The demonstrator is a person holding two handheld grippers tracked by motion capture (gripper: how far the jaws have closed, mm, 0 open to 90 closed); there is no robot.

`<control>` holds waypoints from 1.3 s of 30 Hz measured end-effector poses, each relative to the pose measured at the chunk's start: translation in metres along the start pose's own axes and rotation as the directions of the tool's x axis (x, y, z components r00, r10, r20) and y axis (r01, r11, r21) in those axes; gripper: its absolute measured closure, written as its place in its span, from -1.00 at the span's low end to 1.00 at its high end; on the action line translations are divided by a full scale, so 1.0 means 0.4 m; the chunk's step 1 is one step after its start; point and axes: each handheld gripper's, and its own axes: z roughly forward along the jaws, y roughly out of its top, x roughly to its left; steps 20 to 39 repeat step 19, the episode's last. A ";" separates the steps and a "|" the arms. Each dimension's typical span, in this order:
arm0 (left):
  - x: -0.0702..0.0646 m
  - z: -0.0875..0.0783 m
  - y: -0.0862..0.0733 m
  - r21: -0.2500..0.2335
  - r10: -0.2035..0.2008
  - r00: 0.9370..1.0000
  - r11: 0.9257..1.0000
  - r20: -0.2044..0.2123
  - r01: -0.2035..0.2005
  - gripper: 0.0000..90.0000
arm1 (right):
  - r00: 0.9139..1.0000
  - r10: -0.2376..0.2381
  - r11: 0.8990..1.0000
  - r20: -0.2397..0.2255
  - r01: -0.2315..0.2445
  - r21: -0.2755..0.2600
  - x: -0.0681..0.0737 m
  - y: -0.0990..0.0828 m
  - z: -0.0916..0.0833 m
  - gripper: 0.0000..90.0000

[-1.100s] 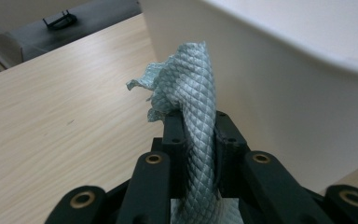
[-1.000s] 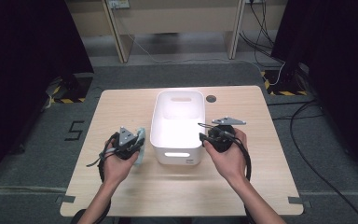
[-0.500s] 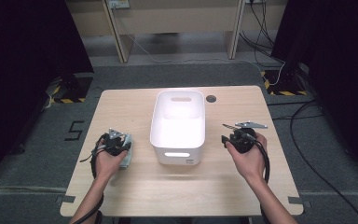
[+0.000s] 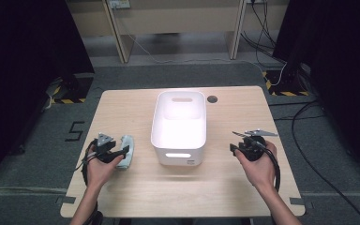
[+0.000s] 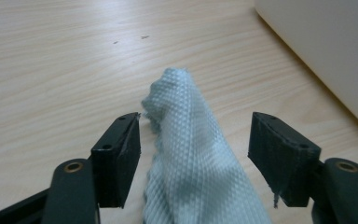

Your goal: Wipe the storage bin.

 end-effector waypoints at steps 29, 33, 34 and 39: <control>0.015 -0.043 -0.100 -0.140 -0.111 0.993 0.985 -0.035 0.105 -0.22 | 0.999 0.032 0.997 0.002 -0.032 0.076 -0.039 -0.091 0.001 0.29; 0.015 -0.043 -0.100 -0.140 -0.111 0.993 0.985 -0.035 0.105 -0.22 | 0.999 0.032 0.997 0.002 -0.032 0.076 -0.039 -0.091 0.001 0.29; 0.015 -0.043 -0.100 -0.140 -0.111 0.993 0.985 -0.035 0.105 -0.22 | 0.999 0.032 0.997 0.002 -0.032 0.076 -0.039 -0.091 0.001 0.29; 0.015 -0.043 -0.100 -0.140 -0.111 0.993 0.985 -0.035 0.105 -0.22 | 0.999 0.032 0.997 0.002 -0.032 0.076 -0.039 -0.091 0.001 0.29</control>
